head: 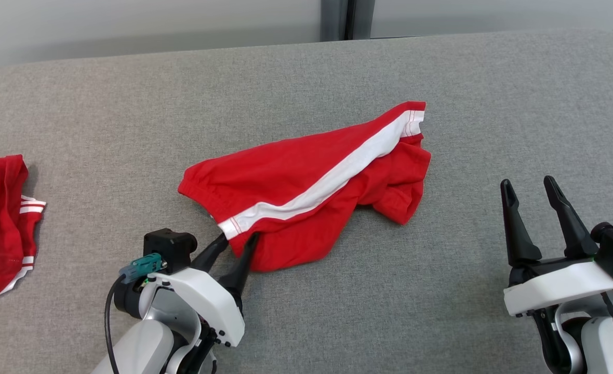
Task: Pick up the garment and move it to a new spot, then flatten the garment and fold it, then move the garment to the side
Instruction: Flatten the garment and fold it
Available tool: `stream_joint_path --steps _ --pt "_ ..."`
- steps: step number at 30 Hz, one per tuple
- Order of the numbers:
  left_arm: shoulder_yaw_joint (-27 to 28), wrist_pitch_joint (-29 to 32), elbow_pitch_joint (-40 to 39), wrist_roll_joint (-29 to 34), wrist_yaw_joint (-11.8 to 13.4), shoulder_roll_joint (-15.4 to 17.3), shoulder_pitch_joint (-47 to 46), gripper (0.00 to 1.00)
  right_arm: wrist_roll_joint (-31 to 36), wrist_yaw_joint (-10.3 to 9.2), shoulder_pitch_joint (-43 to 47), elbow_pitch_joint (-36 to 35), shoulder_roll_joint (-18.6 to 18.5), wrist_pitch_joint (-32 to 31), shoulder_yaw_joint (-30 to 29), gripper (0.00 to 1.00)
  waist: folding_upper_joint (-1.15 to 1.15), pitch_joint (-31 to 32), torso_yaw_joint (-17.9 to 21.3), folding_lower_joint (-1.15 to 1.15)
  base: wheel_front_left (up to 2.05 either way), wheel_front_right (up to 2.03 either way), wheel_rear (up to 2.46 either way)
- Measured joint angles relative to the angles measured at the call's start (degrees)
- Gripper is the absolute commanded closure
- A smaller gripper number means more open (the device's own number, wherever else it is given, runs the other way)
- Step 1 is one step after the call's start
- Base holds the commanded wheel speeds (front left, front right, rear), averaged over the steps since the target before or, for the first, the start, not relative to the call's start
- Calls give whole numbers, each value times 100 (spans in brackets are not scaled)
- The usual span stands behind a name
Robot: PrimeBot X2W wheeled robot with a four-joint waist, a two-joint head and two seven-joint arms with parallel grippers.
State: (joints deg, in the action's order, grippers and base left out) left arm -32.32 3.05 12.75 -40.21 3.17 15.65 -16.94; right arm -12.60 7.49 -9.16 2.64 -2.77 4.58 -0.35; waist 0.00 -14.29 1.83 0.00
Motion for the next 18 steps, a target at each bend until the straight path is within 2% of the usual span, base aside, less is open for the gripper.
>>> stream_joint_path --steps 1,11,18 --pt "-2 -14 -21 10 -8 4 0 100 0 0 -1 2 0 2 -3 0 0 -3 -1 0 0 0 0" --pt "-8 -163 -316 191 83 155 -11 100 69 0 -377 197 -10 -9 -36 0 0 -71 -19 0 0 0 0" --pt "-30 -165 -466 236 102 169 -119 100 -76 0 -1089 911 -326 -104 211 0 0 -220 -161 0 0 0 0"
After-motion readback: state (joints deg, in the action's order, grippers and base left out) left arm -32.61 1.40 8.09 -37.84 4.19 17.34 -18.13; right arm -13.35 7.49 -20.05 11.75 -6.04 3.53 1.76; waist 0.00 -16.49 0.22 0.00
